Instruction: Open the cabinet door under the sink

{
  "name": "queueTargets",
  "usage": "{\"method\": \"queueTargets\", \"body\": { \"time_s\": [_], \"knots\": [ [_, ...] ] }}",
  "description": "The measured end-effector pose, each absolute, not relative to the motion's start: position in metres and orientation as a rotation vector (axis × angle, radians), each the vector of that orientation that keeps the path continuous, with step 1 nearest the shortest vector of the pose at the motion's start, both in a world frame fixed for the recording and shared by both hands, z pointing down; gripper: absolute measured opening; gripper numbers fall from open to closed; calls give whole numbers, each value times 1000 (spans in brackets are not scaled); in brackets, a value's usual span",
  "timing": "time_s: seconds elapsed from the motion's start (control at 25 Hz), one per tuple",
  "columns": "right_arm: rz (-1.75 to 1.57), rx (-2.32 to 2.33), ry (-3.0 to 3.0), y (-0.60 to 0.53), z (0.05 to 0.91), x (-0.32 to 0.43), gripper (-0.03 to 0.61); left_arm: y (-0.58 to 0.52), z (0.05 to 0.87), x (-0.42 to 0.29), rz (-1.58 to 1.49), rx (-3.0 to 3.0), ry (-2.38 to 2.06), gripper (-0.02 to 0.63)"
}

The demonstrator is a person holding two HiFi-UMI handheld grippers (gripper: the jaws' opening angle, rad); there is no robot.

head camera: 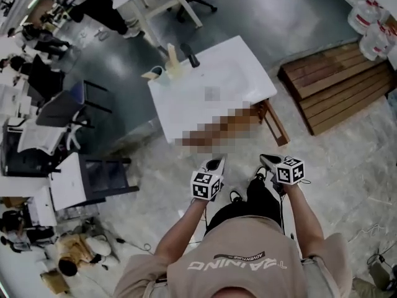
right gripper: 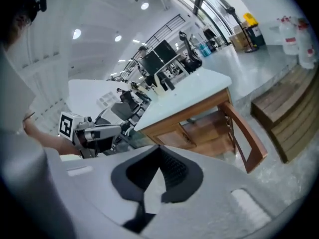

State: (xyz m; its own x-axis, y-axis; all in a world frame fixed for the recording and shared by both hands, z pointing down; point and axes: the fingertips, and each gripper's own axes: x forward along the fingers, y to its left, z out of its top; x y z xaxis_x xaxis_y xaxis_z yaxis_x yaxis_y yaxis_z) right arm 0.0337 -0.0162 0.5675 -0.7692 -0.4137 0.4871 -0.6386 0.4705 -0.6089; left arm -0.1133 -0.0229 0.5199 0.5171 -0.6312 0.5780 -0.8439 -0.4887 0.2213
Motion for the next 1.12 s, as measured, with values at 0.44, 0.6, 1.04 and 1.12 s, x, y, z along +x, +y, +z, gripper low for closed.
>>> {"method": "queueTargets", "body": {
  "time_s": [0.44,0.6,1.04,1.12],
  "knots": [
    [593,1042,-2503,-3,448,-18,2,-14,421,-154,352,2422,-1322,17],
    [448,1033,-2572,2,402,-27,1,-14,382,-146,235,2462,-1335,17],
    [120,1048,-2728,-15,302,-11,2,-18,307,-153,136,2549,-1530,17],
    [64,1068,-2722,-15,296,0,2,-17,294,-151,96,2559,-1611,17]
  ]
}}
